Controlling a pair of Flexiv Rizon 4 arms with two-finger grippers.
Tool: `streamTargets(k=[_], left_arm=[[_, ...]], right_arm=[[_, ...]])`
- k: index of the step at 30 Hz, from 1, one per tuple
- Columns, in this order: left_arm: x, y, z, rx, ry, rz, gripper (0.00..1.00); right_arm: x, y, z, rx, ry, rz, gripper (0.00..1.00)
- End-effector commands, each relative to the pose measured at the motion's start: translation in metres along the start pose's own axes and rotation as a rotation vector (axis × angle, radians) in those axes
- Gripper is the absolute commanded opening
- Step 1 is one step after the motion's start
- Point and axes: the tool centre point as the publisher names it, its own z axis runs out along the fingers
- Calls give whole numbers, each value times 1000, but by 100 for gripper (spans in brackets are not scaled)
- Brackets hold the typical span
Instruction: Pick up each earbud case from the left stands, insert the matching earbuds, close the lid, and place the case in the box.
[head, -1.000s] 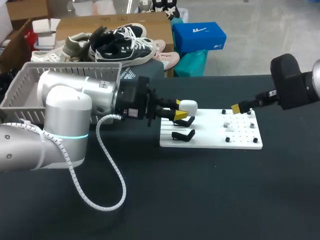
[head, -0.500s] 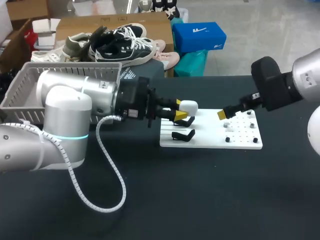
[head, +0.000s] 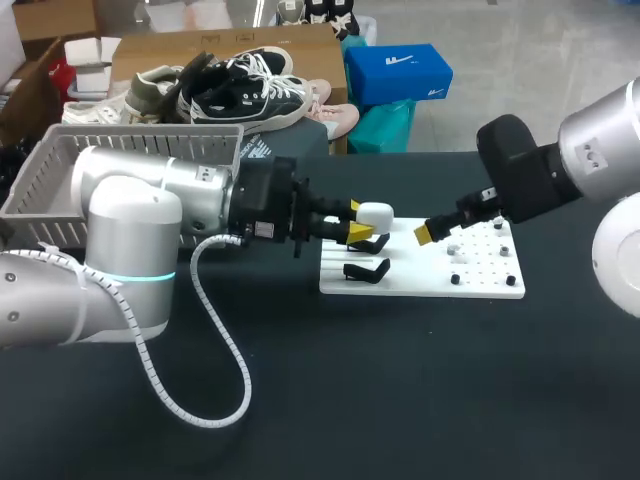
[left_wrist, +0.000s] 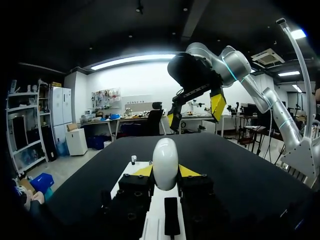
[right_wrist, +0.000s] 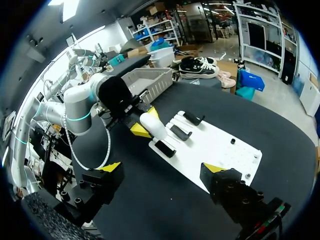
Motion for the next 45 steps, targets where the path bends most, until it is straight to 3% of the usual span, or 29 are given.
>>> streamTargets(k=[1,14,45], left_arm=[[0,-2,0,-7,-1,2,0],[0,-2,0,-7,-1,2,0],[0,-2,0,-7,-1,2,0]], right_arm=[[-8,2,15,9,-5,-6,100],[-13,-2,39,70,-4,-12,100],[-39,-11,60,115,-2,-19,100]])
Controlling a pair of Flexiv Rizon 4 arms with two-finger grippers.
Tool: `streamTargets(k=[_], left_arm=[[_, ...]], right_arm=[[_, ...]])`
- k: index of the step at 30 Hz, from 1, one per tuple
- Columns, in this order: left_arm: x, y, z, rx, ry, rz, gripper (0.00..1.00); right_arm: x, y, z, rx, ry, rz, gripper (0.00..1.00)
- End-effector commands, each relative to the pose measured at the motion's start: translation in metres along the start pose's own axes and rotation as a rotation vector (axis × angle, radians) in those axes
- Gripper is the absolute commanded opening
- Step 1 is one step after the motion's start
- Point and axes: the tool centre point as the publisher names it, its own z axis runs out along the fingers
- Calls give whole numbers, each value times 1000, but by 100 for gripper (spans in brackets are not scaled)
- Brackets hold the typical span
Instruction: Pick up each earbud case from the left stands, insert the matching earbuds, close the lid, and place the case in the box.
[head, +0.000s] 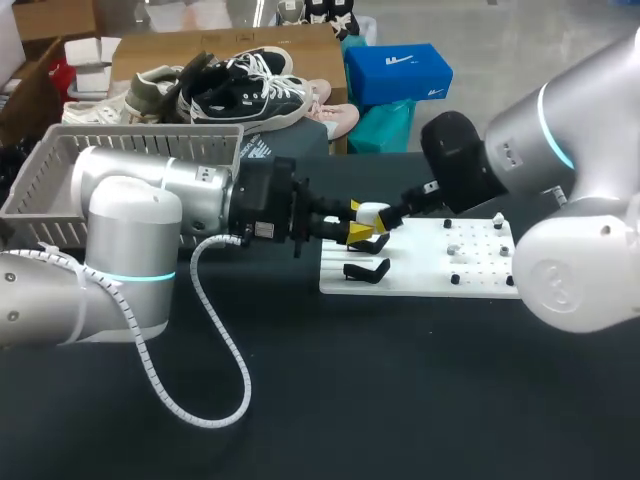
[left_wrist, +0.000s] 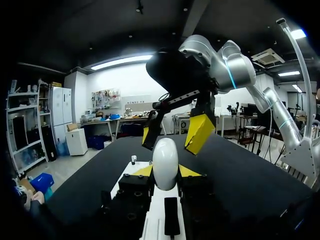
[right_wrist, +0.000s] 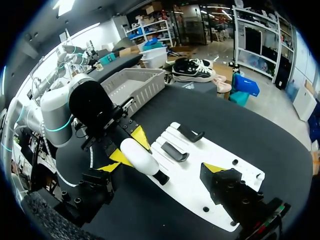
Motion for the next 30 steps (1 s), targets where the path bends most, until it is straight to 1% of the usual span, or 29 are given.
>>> streamTargets(k=[1,14,30], left_arm=[[0,-2,0,-7,-1,2,0],[0,-2,0,-7,-1,2,0],[0,-2,0,-7,-1,2,0]], right_arm=[[-2,0,2,10,5,3,100],[-1,-5,7,17,17,12,100],[-3,-8,7,25,10,23,100]])
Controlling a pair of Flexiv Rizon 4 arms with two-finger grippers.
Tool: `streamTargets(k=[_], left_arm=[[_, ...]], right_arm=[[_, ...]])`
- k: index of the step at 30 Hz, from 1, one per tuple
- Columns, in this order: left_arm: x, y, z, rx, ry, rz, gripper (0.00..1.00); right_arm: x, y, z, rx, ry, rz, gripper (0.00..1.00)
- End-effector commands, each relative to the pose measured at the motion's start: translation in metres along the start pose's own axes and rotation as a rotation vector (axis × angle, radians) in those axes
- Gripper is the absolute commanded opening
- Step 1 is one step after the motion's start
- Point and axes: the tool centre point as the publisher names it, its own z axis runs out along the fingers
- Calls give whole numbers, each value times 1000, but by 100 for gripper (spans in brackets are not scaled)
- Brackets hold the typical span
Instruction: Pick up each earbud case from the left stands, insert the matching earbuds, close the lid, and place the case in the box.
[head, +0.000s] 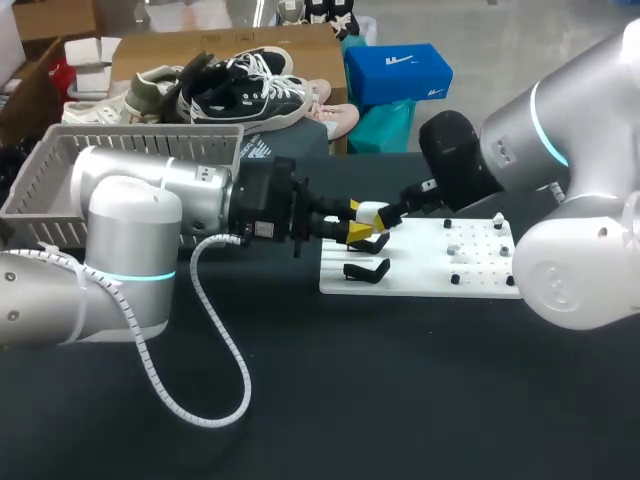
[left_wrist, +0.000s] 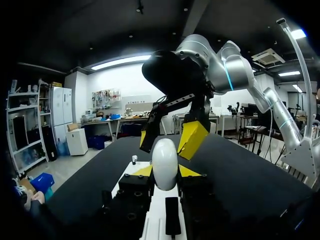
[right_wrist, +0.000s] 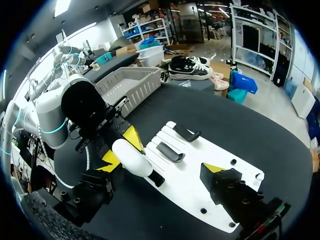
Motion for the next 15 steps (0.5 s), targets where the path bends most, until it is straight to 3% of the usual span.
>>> streamTargets(k=[1,15], left_arm=[[0,-3,0,-4,-1,2,0],[0,-3,0,-4,-1,2,0]], right_arm=[[-2,1,-1,7,-4,5,100],[-19,-1,-15,45,-45,-20,100]])
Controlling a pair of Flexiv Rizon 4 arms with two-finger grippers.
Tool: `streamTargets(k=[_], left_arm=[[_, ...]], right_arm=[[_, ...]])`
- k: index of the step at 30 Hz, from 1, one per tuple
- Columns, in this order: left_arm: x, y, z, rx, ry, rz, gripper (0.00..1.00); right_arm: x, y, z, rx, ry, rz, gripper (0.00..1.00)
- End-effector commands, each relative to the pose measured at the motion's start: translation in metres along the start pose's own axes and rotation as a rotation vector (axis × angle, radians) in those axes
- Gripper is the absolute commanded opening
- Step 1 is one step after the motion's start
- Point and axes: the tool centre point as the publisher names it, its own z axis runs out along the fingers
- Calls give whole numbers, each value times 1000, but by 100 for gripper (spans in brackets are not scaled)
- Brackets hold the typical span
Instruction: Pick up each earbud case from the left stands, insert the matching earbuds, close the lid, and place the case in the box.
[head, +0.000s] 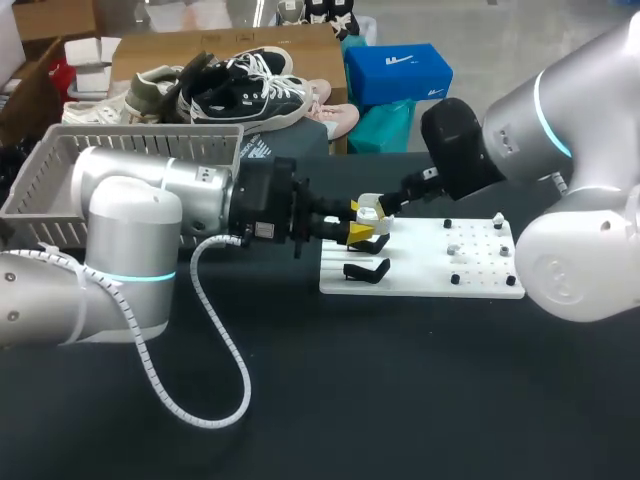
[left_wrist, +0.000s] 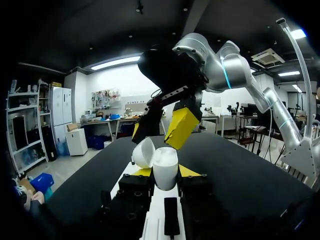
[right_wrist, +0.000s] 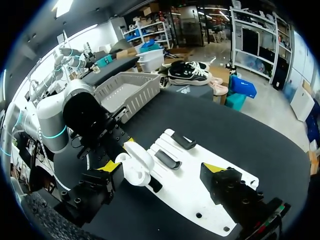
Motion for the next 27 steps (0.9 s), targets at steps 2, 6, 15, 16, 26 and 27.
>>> streamTargets(k=[2,6,15,16,26,27], left_arm=[[0,-2,0,-6,-1,1,0],[0,-2,0,-6,-1,1,0],[0,-2,0,-6,-1,1,0],[0,-2,0,-6,-1,1,0],[0,-2,0,-6,-1,1,0],[0,-2,0,-6,-1,1,0]], right_arm=[[-6,-2,-18,66,-30,-19,100],[-6,-17,-39,156,-40,-57,100],[13,-73,-75,431,23,-121,100],[15,-78,-76,466,34,-132,100],[40,-120,-74,624,169,-131,100],[43,-125,-72,634,192,-132,100]])
